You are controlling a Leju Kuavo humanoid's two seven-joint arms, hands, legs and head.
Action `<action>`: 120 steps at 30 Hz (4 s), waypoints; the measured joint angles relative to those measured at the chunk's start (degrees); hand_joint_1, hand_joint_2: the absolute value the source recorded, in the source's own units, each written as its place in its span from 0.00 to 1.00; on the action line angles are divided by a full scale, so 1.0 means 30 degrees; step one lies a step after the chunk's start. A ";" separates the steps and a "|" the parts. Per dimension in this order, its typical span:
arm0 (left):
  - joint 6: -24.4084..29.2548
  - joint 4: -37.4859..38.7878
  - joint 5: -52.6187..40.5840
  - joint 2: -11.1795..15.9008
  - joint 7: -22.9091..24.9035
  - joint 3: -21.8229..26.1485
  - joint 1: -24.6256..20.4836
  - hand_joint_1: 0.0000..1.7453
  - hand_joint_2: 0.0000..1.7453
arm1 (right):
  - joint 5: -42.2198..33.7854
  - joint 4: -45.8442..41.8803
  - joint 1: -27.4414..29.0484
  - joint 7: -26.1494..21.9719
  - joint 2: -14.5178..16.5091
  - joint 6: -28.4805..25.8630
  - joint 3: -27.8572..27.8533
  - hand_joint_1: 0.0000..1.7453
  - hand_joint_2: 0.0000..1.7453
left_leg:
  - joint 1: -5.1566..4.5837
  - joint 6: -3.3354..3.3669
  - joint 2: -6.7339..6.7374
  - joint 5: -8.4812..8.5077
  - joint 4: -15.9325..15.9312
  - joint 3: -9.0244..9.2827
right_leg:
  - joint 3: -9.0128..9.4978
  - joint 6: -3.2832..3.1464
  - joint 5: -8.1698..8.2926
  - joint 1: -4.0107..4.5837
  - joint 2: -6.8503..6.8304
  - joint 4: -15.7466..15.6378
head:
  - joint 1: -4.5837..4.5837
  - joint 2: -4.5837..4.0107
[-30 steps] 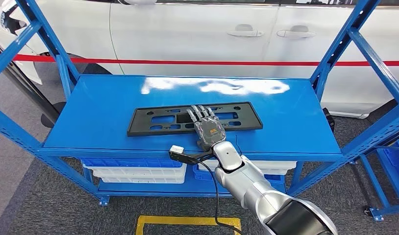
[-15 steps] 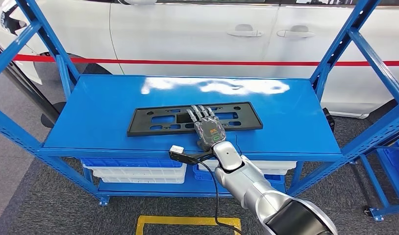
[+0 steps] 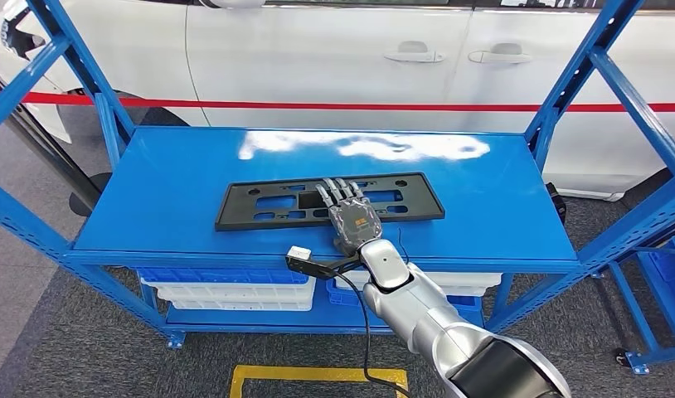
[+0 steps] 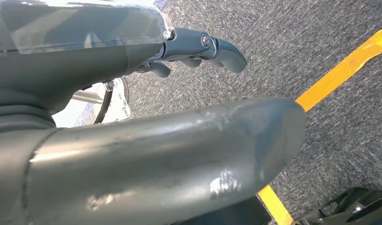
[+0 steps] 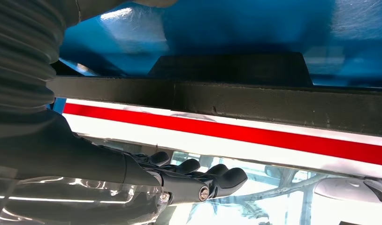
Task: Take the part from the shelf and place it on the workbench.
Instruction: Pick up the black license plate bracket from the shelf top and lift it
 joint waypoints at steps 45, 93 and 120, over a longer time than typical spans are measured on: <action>0.0000 0.0000 0.0000 0.0000 -0.0002 0.0000 0.0000 0.00 0.00 | 0.0000 0.0000 -0.0007 0.0000 0.0000 0.0000 0.0000 0.00 1.00 | 0.0000 0.0000 0.0000 0.0000 0.0000 0.0001 | 0.0001 0.0000 0.0000 0.0000 0.0000 0.0000 | 0.0000 -0.0002; -0.0936 0.0000 0.4940 0.0386 -0.5462 0.4350 0.0039 0.00 0.00 | -0.4423 -0.9099 0.0714 -0.1499 0.0275 -0.0651 0.1991 0.00 1.00 | -0.0012 -0.0085 -0.0018 0.0108 -0.0013 -0.0348 | -0.0382 -0.0068 0.0076 -0.0016 0.0020 0.0055 | 0.0160 -0.0002; -0.0942 0.0000 0.5153 0.0386 -0.5029 0.3424 -0.0115 0.00 0.00 | -0.5006 -0.3498 -0.0804 -0.2774 0.0348 -0.2184 0.0752 0.00 1.00 | -0.0011 -0.0082 -0.0014 0.0108 -0.0010 -0.0354 | -0.0386 -0.0066 0.0077 -0.0015 0.0023 0.0056 | 0.0162 0.0000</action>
